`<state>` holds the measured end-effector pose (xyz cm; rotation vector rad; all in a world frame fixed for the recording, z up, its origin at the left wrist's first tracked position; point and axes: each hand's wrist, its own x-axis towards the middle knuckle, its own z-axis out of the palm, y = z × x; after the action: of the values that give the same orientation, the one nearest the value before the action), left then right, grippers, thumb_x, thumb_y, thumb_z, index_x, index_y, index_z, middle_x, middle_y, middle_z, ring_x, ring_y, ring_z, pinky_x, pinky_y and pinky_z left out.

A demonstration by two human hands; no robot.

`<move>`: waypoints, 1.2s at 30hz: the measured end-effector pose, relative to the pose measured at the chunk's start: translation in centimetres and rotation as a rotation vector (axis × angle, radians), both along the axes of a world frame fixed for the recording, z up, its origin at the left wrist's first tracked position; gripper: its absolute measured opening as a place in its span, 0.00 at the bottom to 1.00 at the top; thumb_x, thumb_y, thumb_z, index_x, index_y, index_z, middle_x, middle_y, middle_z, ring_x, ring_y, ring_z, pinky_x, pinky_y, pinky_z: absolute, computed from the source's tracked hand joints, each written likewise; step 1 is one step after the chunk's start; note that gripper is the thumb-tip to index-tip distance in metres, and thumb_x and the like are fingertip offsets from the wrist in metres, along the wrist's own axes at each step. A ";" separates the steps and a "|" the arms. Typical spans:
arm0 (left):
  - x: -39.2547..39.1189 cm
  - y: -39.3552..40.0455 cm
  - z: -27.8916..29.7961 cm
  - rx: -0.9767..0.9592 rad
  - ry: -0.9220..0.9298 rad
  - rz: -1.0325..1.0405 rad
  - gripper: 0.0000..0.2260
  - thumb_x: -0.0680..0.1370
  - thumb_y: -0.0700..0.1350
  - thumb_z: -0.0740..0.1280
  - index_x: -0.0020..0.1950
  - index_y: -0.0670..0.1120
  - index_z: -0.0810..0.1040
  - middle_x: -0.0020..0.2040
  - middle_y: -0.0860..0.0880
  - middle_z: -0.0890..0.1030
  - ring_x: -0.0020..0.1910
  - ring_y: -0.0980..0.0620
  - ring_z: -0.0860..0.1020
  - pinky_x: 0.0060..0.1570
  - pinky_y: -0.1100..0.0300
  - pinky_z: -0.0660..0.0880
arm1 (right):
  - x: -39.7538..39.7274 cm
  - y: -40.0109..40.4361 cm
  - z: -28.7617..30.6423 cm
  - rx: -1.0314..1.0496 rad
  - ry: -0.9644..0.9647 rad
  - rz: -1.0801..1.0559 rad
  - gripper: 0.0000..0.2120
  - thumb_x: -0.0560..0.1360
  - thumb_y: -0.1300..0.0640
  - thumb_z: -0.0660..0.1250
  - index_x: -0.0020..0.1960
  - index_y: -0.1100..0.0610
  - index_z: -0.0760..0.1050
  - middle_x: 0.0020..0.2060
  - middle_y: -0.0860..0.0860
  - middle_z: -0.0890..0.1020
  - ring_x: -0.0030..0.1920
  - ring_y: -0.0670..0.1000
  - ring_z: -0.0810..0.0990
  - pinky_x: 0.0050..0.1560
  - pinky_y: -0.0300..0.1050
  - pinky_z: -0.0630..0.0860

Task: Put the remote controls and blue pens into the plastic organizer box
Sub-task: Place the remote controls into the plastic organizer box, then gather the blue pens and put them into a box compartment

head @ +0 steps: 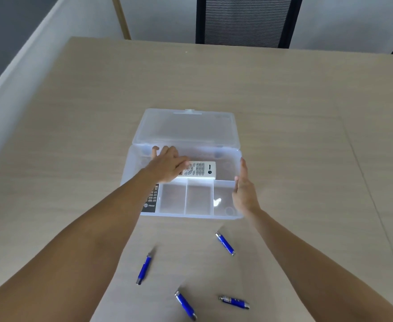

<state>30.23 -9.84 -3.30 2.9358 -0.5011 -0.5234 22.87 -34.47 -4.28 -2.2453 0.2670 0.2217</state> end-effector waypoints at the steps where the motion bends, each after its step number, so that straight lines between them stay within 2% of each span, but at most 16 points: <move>1: -0.3 0.3 0.0 0.019 -0.007 0.010 0.18 0.82 0.56 0.46 0.62 0.58 0.73 0.61 0.48 0.70 0.66 0.47 0.64 0.70 0.39 0.49 | 0.0 0.0 0.1 0.004 0.002 -0.001 0.31 0.79 0.64 0.51 0.77 0.50 0.42 0.42 0.61 0.79 0.42 0.61 0.78 0.43 0.43 0.68; 3: -1.4 1.1 0.1 0.038 -0.069 0.018 0.19 0.82 0.56 0.45 0.69 0.59 0.68 0.68 0.47 0.66 0.71 0.48 0.60 0.71 0.38 0.47 | -0.1 -0.1 0.5 0.042 0.012 -0.012 0.28 0.81 0.58 0.51 0.77 0.53 0.42 0.52 0.65 0.80 0.42 0.62 0.78 0.44 0.46 0.70; 5: -3.4 1.7 0.7 -0.027 -0.176 0.094 0.23 0.80 0.57 0.43 0.71 0.56 0.65 0.70 0.45 0.65 0.71 0.45 0.61 0.70 0.40 0.53 | -0.9 -0.3 0.6 0.143 0.038 -0.117 0.26 0.81 0.52 0.49 0.77 0.54 0.45 0.62 0.62 0.76 0.53 0.63 0.78 0.54 0.49 0.71; 7: -6.8 2.4 1.5 -0.214 -0.304 0.261 0.23 0.79 0.56 0.47 0.68 0.50 0.70 0.65 0.43 0.70 0.64 0.42 0.68 0.64 0.45 0.62 | -3.2 -0.7 0.3 0.312 0.034 -0.349 0.20 0.81 0.49 0.50 0.72 0.49 0.59 0.52 0.51 0.78 0.53 0.56 0.76 0.55 0.46 0.69; 9: -11.6 3.5 1.6 -0.361 -0.434 0.385 0.17 0.79 0.52 0.53 0.59 0.45 0.74 0.56 0.43 0.75 0.54 0.41 0.73 0.55 0.49 0.68 | -7.1 -1.0 -0.9 0.277 0.001 -0.461 0.11 0.80 0.52 0.53 0.57 0.55 0.69 0.39 0.47 0.77 0.46 0.55 0.75 0.47 0.45 0.69; 11: -17.1 4.8 0.3 -0.418 -0.452 0.440 0.14 0.78 0.51 0.55 0.51 0.43 0.75 0.49 0.44 0.78 0.47 0.41 0.76 0.49 0.49 0.72 | -11.3 -0.9 -2.3 0.060 0.042 -0.297 0.05 0.77 0.56 0.58 0.47 0.57 0.72 0.38 0.51 0.78 0.44 0.58 0.77 0.44 0.46 0.70; 13: -22.0 5.6 -1.4 -0.391 -0.326 0.459 0.16 0.76 0.55 0.56 0.48 0.43 0.75 0.45 0.45 0.78 0.44 0.42 0.77 0.47 0.48 0.75 | -13.7 -0.4 -3.6 -0.148 0.061 -0.044 0.09 0.73 0.52 0.64 0.46 0.57 0.75 0.42 0.54 0.80 0.46 0.57 0.77 0.48 0.50 0.75; 15: -25.2 5.9 -3.1 -0.288 -0.102 0.488 0.19 0.74 0.60 0.61 0.51 0.45 0.75 0.48 0.47 0.78 0.48 0.45 0.77 0.48 0.50 0.75 | -14.1 0.4 -3.9 -0.318 0.091 0.157 0.15 0.71 0.48 0.67 0.50 0.58 0.74 0.47 0.56 0.78 0.50 0.58 0.74 0.51 0.51 0.74; 17: -26.8 5.6 -4.2 -0.185 0.067 0.494 0.18 0.74 0.58 0.66 0.56 0.46 0.75 0.54 0.48 0.76 0.56 0.47 0.75 0.51 0.53 0.74 | -13.7 1.2 -3.2 -0.424 0.161 0.286 0.14 0.74 0.53 0.65 0.55 0.61 0.72 0.55 0.58 0.75 0.56 0.60 0.72 0.53 0.51 0.72; 19: -27.4 4.8 -4.4 -0.141 0.109 0.471 0.16 0.77 0.54 0.65 0.57 0.44 0.75 0.57 0.46 0.75 0.58 0.45 0.74 0.52 0.52 0.74 | -13.3 1.7 -2.3 -0.382 0.249 0.336 0.09 0.76 0.57 0.63 0.53 0.60 0.69 0.54 0.60 0.75 0.52 0.59 0.73 0.48 0.48 0.70; 22: -28.2 3.1 -3.4 -0.237 0.089 0.369 0.12 0.80 0.50 0.61 0.55 0.42 0.74 0.55 0.44 0.75 0.52 0.44 0.76 0.49 0.50 0.74 | -14.7 0.9 -0.8 -0.214 0.226 0.366 0.08 0.71 0.59 0.69 0.43 0.59 0.69 0.39 0.56 0.76 0.41 0.55 0.73 0.39 0.42 0.65; 25: -30.1 1.1 -2.2 -0.406 0.011 -0.022 0.12 0.79 0.50 0.57 0.52 0.44 0.74 0.52 0.47 0.76 0.48 0.48 0.74 0.45 0.52 0.75 | -18.3 -0.6 0.2 -0.202 0.149 0.458 0.06 0.66 0.58 0.71 0.38 0.58 0.75 0.29 0.47 0.74 0.37 0.54 0.70 0.33 0.40 0.63; 28: -31.3 -0.5 -2.2 -0.369 0.095 -0.274 0.11 0.78 0.49 0.61 0.52 0.43 0.76 0.53 0.46 0.79 0.51 0.48 0.75 0.45 0.54 0.74 | -21.7 -2.0 -0.1 -0.305 0.168 0.540 0.05 0.66 0.55 0.70 0.41 0.56 0.78 0.36 0.49 0.74 0.42 0.53 0.68 0.40 0.43 0.65; 31: -31.4 -0.9 -2.8 -0.291 0.059 -0.357 0.09 0.73 0.47 0.71 0.48 0.45 0.75 0.44 0.48 0.81 0.44 0.46 0.79 0.37 0.58 0.73 | -23.2 -2.2 -0.5 -0.404 0.221 0.526 0.09 0.70 0.57 0.68 0.49 0.56 0.79 0.43 0.51 0.72 0.49 0.53 0.68 0.46 0.43 0.65; 34: -31.4 -0.9 -4.1 -0.140 0.121 -0.354 0.22 0.60 0.44 0.78 0.43 0.52 0.68 0.34 0.56 0.77 0.33 0.54 0.77 0.26 0.65 0.70 | -23.5 -1.7 -0.9 -0.464 0.252 0.547 0.12 0.73 0.58 0.64 0.56 0.56 0.77 0.49 0.53 0.73 0.57 0.54 0.71 0.50 0.45 0.67; 36: -31.2 -1.1 -4.6 -0.115 0.121 -0.338 0.24 0.58 0.43 0.79 0.44 0.53 0.67 0.33 0.56 0.77 0.31 0.54 0.76 0.24 0.65 0.70 | -23.2 -1.7 -0.9 -0.509 0.271 0.606 0.12 0.74 0.58 0.62 0.57 0.58 0.75 0.54 0.55 0.75 0.59 0.56 0.72 0.53 0.47 0.69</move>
<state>-1.00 -10.96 -7.88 2.7011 -0.9835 -0.6779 -0.34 -36.19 -5.17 -2.7494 -0.2598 0.8647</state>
